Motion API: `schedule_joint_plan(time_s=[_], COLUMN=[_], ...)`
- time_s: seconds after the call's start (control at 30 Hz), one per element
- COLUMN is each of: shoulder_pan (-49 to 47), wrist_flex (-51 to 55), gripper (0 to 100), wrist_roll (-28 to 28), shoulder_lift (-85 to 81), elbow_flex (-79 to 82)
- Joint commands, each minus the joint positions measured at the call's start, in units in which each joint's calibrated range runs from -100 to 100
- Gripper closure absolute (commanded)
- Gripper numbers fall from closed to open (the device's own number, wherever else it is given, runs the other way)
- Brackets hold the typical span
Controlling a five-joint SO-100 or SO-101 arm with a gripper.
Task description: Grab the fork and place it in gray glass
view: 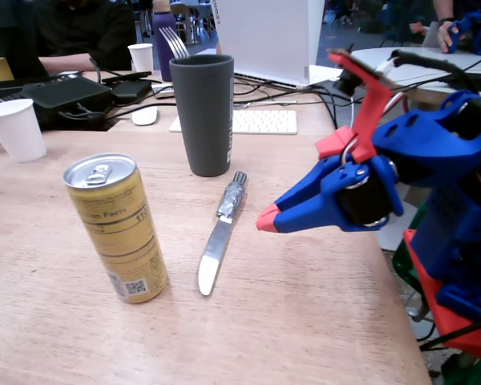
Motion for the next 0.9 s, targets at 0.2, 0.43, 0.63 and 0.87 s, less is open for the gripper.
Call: schedule_joint_plan(time_s=[0.2, 0.43, 0.63, 0.87], shoulder_pan=[1.6, 1.8, 1.6, 1.6], wrist_flex=[0.1, 0.1, 0.1, 0.1], gripper=[100, 100, 100, 100], wrist_roll=[0.4, 0.4, 0.4, 0.4], shoulder_lift=[-0.1, 0.0, 0.0, 0.0], elbow_flex=[0.4, 0.4, 0.4, 0.4])
